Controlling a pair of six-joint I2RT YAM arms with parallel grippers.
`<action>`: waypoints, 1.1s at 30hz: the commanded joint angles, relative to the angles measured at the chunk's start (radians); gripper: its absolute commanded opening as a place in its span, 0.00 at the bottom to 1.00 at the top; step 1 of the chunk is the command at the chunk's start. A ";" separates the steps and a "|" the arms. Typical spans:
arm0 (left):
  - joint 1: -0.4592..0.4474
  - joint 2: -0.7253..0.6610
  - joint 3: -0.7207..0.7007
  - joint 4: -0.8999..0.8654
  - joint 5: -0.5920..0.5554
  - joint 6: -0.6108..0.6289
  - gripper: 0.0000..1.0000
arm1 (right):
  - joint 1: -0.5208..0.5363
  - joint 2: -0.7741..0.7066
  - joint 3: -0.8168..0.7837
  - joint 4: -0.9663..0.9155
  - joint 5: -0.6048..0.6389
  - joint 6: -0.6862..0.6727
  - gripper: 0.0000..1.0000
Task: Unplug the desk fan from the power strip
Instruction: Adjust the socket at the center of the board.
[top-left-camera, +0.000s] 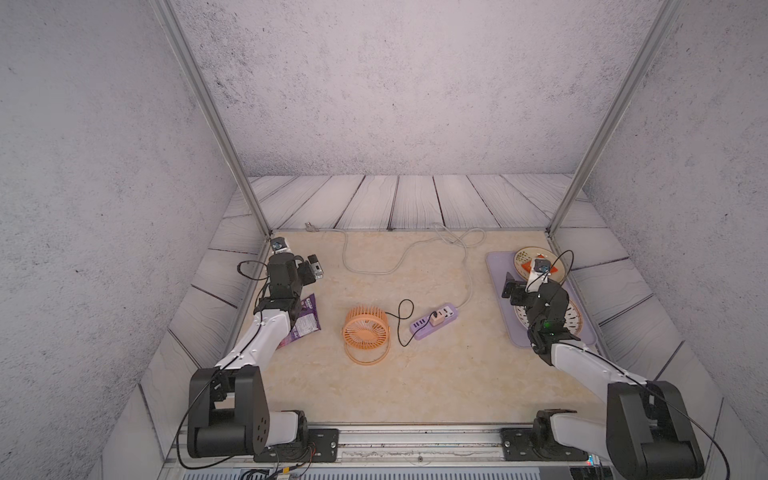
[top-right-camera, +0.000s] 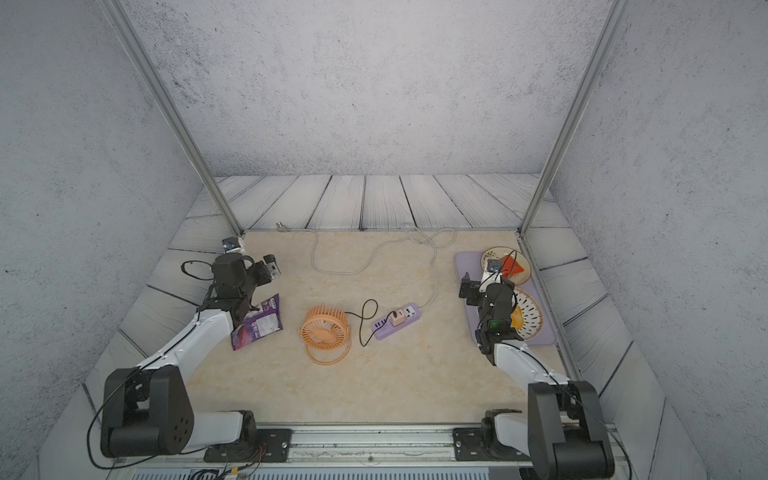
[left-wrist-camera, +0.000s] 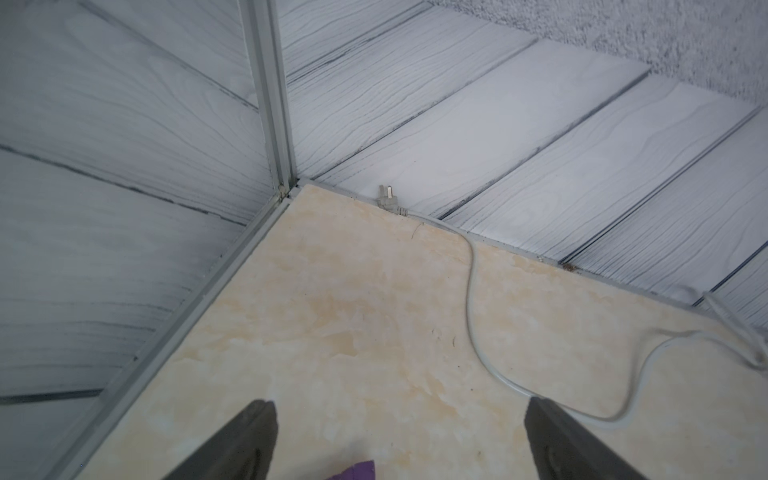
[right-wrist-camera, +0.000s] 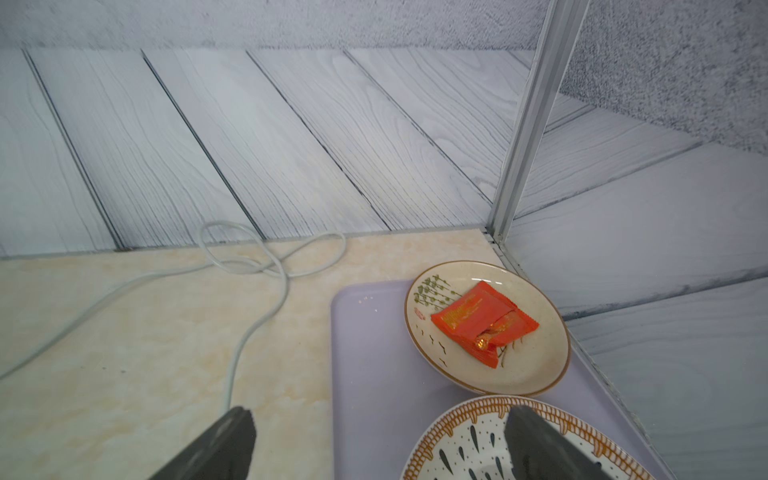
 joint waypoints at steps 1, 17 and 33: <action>0.029 -0.025 0.052 -0.096 0.123 -0.194 1.00 | -0.002 -0.071 0.076 -0.178 -0.026 0.211 0.99; -0.242 -0.078 0.084 -0.256 0.354 -0.150 0.89 | -0.020 -0.014 0.342 -0.728 -0.432 0.502 0.95; -0.607 0.103 0.132 -0.315 0.237 -0.079 0.79 | -0.020 -0.169 0.249 -0.948 -0.416 0.514 0.86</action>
